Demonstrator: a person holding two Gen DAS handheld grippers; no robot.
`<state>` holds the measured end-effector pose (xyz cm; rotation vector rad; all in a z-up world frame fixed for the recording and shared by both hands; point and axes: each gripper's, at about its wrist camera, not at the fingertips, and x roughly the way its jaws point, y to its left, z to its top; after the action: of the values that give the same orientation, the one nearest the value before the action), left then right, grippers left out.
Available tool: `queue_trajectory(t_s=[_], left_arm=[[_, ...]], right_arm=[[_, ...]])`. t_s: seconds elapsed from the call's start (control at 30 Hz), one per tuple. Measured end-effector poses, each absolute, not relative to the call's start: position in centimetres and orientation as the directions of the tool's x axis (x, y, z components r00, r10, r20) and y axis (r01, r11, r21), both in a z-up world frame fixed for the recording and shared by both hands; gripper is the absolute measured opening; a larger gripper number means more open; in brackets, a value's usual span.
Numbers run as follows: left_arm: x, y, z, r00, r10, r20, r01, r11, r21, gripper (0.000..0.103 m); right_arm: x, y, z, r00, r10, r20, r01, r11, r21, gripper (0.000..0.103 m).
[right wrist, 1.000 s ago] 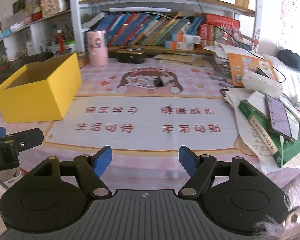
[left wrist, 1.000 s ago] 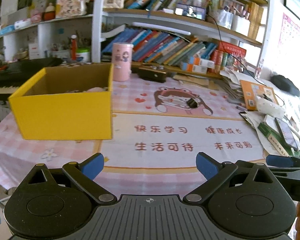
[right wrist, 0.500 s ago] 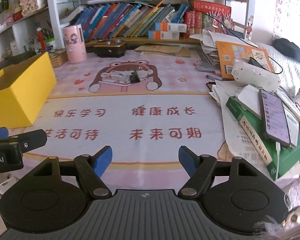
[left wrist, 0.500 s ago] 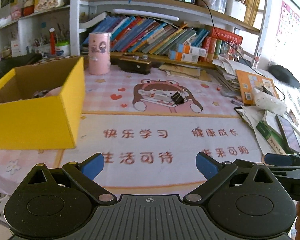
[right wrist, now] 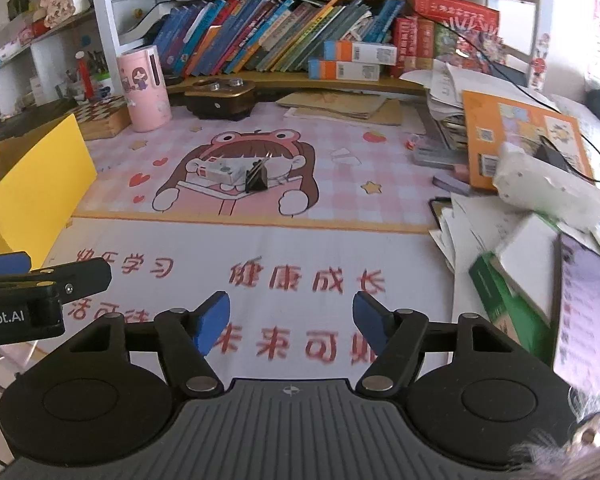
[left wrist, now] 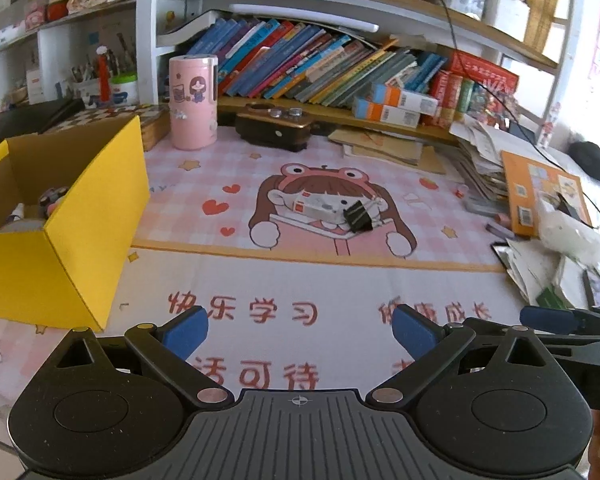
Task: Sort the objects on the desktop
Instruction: 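Grasp the black binder clip with the right tool while the left tool grasps the staple box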
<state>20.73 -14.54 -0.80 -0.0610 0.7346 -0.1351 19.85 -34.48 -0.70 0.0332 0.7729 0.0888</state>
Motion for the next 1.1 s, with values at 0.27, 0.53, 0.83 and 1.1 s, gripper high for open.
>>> queue_trajectory(t_s=[0.27, 0.53, 0.83, 1.1], left_arm=[[23.8, -15.4, -0.4, 0.763, -0.056, -0.644, 0.022, 0.998, -0.061, 0.100], [26.8, -15.6, -0.4, 0.765, 0.017, -0.643, -0.042, 0.999, -0.023, 0.100], [29.0, -16.3, -0.4, 0.762, 0.052, -0.645, -0.059, 0.998, 0.010, 0.100], [29.6, -15.9, -0.8, 0.746, 0.075, -0.662, -0.075, 0.997, 0.029, 0.100]], right_arm=[[25.4, -34.9, -1.1, 0.725, 0.176, -0.666, -0.158, 0.984, 0.088, 0.053], [31.7, -34.2, -2.4, 0.740, 0.220, -0.636, -0.199, 0.974, 0.105, 0.047], [37.1, -33.8, -4.4, 0.722, 0.254, -0.644, -0.200, 0.967, 0.157, 0.046], [39.9, -33.4, -5.2, 0.717, 0.291, -0.634, -0.188, 0.956, 0.225, 0.024]])
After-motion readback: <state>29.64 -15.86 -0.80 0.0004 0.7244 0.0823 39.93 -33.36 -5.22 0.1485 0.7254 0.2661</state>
